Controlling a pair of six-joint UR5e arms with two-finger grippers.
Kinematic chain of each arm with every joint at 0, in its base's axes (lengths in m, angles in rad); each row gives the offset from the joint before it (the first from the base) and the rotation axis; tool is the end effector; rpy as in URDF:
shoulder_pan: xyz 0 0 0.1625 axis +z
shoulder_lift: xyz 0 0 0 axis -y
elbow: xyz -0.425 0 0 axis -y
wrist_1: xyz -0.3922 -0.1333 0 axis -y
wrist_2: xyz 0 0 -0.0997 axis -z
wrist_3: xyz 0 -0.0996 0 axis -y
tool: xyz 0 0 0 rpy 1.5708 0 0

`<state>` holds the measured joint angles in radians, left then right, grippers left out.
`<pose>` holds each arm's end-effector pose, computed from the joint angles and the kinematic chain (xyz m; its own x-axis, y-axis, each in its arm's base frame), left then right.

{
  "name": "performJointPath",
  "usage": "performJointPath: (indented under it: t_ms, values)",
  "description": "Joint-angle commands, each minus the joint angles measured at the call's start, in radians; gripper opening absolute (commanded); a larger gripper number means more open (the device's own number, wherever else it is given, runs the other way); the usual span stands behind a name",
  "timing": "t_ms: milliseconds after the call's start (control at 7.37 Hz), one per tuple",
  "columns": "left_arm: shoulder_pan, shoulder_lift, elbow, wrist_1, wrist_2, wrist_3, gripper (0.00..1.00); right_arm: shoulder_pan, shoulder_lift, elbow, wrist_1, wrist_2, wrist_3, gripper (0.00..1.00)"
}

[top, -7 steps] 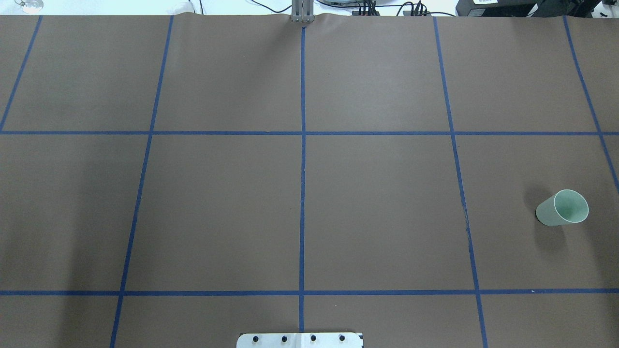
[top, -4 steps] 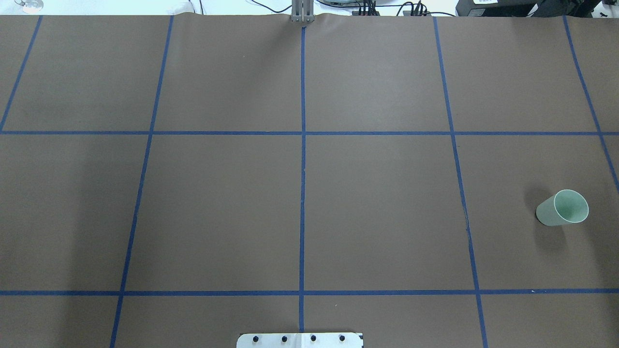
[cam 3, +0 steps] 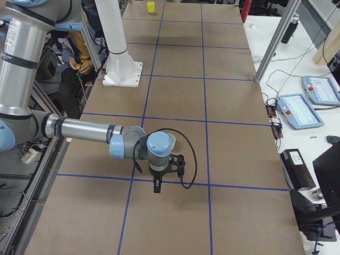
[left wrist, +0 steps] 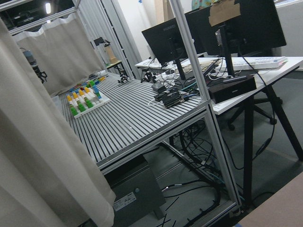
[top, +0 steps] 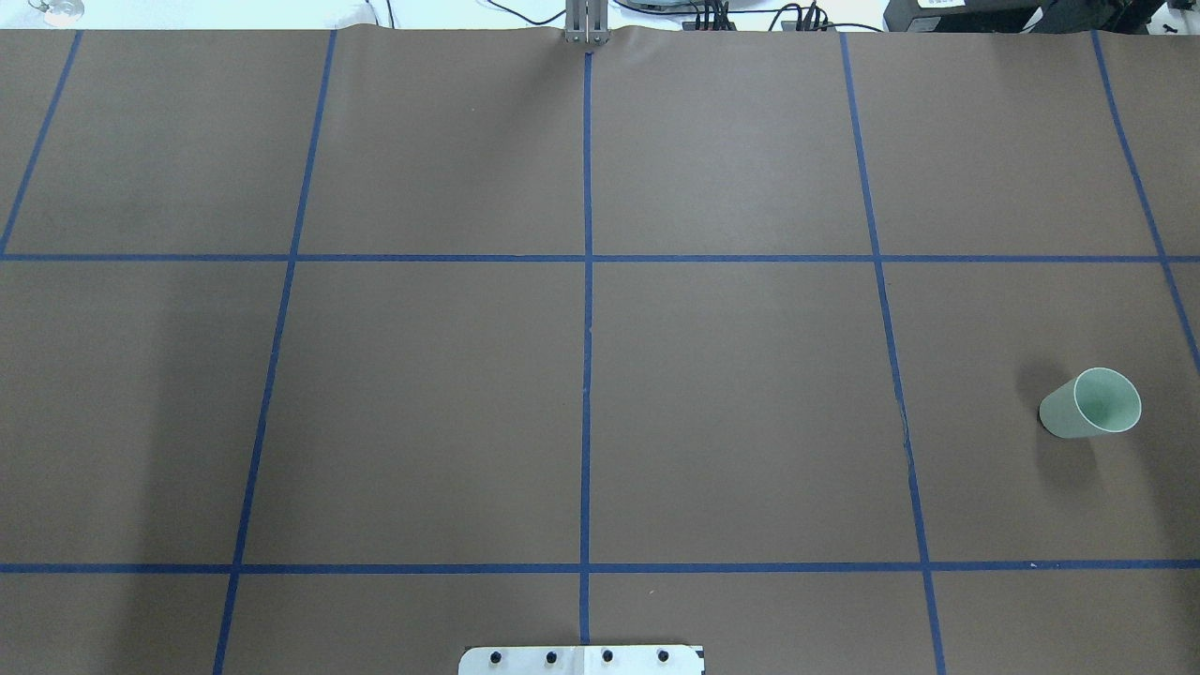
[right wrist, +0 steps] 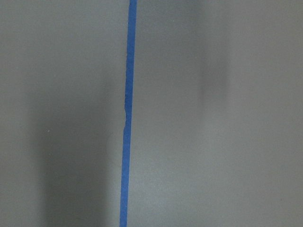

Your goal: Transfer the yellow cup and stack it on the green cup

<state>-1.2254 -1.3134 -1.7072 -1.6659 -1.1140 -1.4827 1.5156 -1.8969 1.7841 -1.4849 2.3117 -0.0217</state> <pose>-0.0386 -0.4161 0.7128 0.4111 -0.9093 0.0646 0.8076 0.3961 0.4369 0.0466 -0.3544 0.6854 0.7364 -0.0442 0.6751 0.0711 0.9974 -0.0123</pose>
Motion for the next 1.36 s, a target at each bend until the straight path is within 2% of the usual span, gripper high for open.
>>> performJointPath:
  t_ms: [0,679,814,950,1222]
  values:
    - [0.026,0.009,0.000,0.156,0.003,-0.157,1.00,0.000,0.004,0.000,0.000,0.002,-0.001,1.00]
    - [0.040,0.010,0.078,0.360,-0.003,-0.344,1.00,0.000,0.007,0.001,0.000,0.002,-0.001,1.00]
    - [0.073,-0.009,0.080,0.485,-0.003,-0.399,1.00,0.000,0.007,0.001,0.000,0.003,-0.003,1.00]
    - [0.086,-0.071,0.080,0.611,-0.012,-0.460,1.00,0.000,0.007,0.001,0.000,0.003,-0.001,1.00]
    - [0.138,-0.146,0.089,0.812,-0.154,-0.600,1.00,0.000,0.007,0.001,0.000,0.003,-0.001,1.00]
